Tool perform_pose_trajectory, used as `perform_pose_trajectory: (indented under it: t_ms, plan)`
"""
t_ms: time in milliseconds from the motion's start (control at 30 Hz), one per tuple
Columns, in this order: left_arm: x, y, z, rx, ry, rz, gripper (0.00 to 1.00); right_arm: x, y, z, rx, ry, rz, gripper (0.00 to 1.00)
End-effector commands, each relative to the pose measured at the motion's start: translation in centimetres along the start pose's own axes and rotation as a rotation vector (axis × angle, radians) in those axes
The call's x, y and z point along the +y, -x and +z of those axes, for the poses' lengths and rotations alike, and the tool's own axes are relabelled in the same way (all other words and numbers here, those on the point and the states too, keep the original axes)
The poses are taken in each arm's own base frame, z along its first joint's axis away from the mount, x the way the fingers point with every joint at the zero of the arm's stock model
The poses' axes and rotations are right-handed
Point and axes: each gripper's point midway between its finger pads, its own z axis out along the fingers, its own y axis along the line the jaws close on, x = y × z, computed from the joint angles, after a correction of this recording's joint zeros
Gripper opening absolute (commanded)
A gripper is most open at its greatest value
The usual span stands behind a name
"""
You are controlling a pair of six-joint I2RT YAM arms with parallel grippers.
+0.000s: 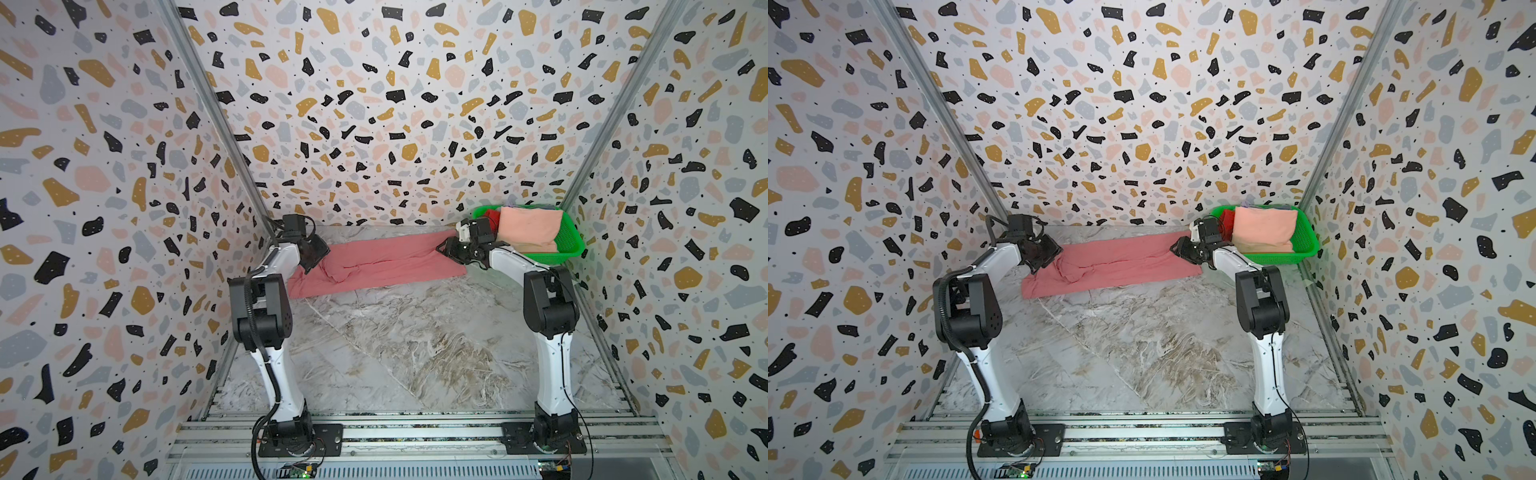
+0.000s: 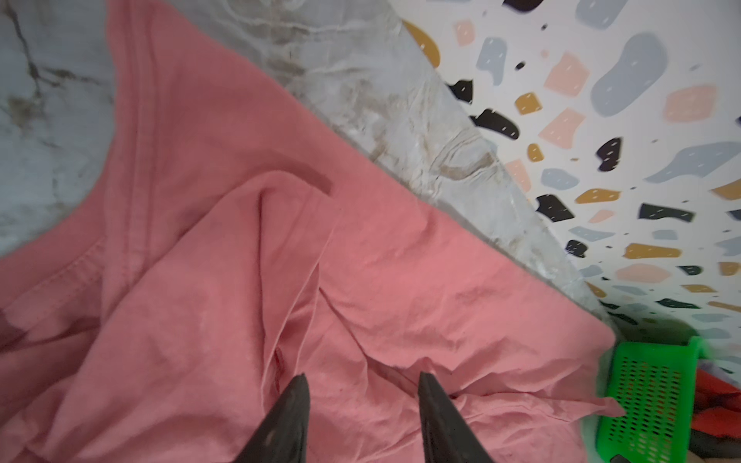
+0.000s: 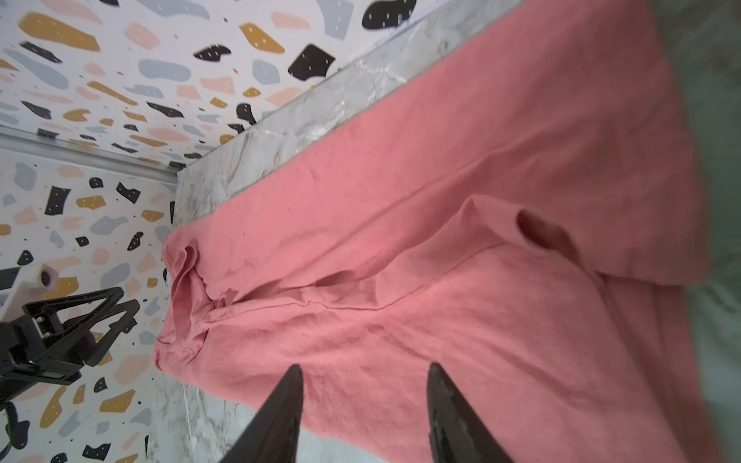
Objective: Fold and stack the t-shirts
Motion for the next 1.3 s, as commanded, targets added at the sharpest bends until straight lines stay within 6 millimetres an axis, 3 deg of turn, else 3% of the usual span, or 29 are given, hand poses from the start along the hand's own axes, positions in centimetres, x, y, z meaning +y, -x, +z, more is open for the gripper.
perform_pose_trajectory:
  t_ms: [0,300,400,500,633,733,900,967,1100,1267]
  plan:
    - [1.5,-1.6,-0.2,0.014,0.087,0.030,0.46,1.9,0.8,-0.7,-0.001,0.058,-0.025,0.53]
    - [0.8,-6.2,1.7,0.085,0.035,-0.015,0.47,-1.0,-2.5,0.7,0.060,0.007,-0.013,0.56]
    - [-0.1,-6.5,2.6,0.094,-0.015,-0.048,0.39,-1.8,-3.3,1.1,0.080,-0.007,-0.001,0.57]
    - [-1.7,-5.5,2.5,0.072,-0.053,-0.052,0.25,-2.4,-4.1,1.3,0.097,-0.019,0.011,0.57]
    - [-3.8,-3.6,1.9,0.036,-0.079,-0.033,0.22,-3.0,-4.7,1.3,0.106,-0.035,0.019,0.57]
    - [-5.5,-2.6,2.6,0.035,-0.141,-0.041,0.08,-3.4,-5.0,1.3,0.111,-0.046,0.023,0.57]
    - [-8.4,-0.6,4.8,0.062,-0.248,-0.052,0.02,-3.7,-5.1,1.1,0.112,-0.052,0.024,0.56]
    - [-9.2,0.7,4.3,0.041,-0.262,-0.048,0.00,-3.6,-5.0,0.9,0.112,-0.053,0.023,0.56]
    - [-7.3,2.6,1.4,-0.024,-0.138,0.024,0.12,-3.1,-4.3,0.1,0.098,-0.045,0.017,0.57]
    - [-2.8,-1.1,-0.9,0.039,-0.012,0.070,0.23,-2.3,-3.7,-0.6,0.087,-0.032,0.012,0.57]
